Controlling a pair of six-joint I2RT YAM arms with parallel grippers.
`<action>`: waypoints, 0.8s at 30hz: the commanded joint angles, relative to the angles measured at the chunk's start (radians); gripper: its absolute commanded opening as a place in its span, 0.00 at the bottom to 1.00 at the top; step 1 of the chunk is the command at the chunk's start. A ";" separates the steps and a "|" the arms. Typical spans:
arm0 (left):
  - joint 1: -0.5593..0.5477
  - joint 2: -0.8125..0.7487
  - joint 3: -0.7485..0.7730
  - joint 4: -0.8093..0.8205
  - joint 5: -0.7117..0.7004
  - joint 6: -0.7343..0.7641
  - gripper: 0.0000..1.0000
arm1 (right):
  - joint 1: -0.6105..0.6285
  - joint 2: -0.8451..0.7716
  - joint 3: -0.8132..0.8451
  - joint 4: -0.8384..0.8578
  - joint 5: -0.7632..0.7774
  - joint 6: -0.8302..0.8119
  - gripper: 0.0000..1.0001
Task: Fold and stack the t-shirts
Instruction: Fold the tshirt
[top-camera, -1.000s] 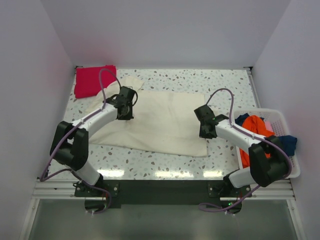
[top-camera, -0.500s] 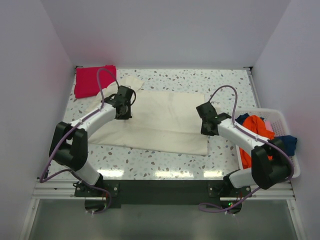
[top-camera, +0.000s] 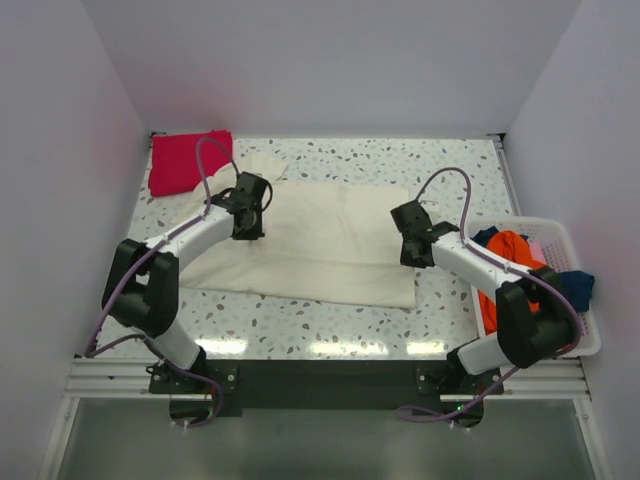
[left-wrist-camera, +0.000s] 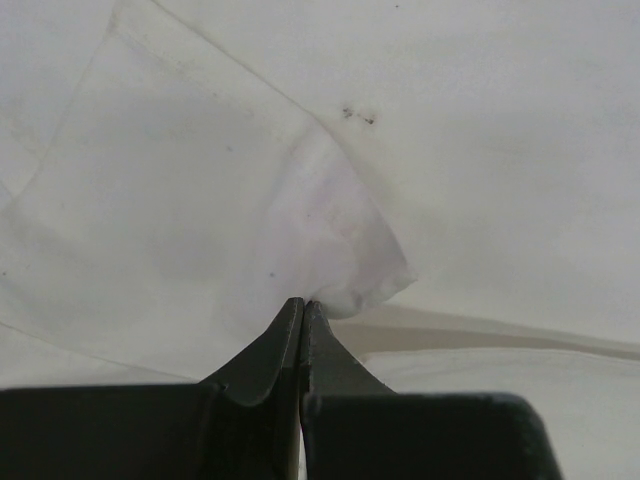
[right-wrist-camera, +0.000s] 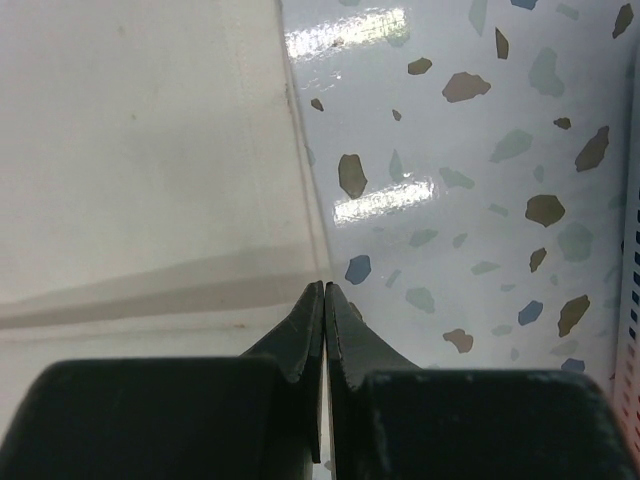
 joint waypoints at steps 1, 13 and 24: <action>0.012 0.017 0.034 0.030 0.005 0.001 0.00 | -0.012 0.033 0.034 0.040 0.004 -0.011 0.00; 0.081 -0.039 0.025 0.077 0.057 -0.022 0.62 | -0.048 0.056 0.080 0.019 -0.033 -0.046 0.53; 0.179 -0.241 -0.241 0.137 0.086 -0.260 0.46 | 0.173 0.028 0.074 0.022 -0.128 0.035 0.59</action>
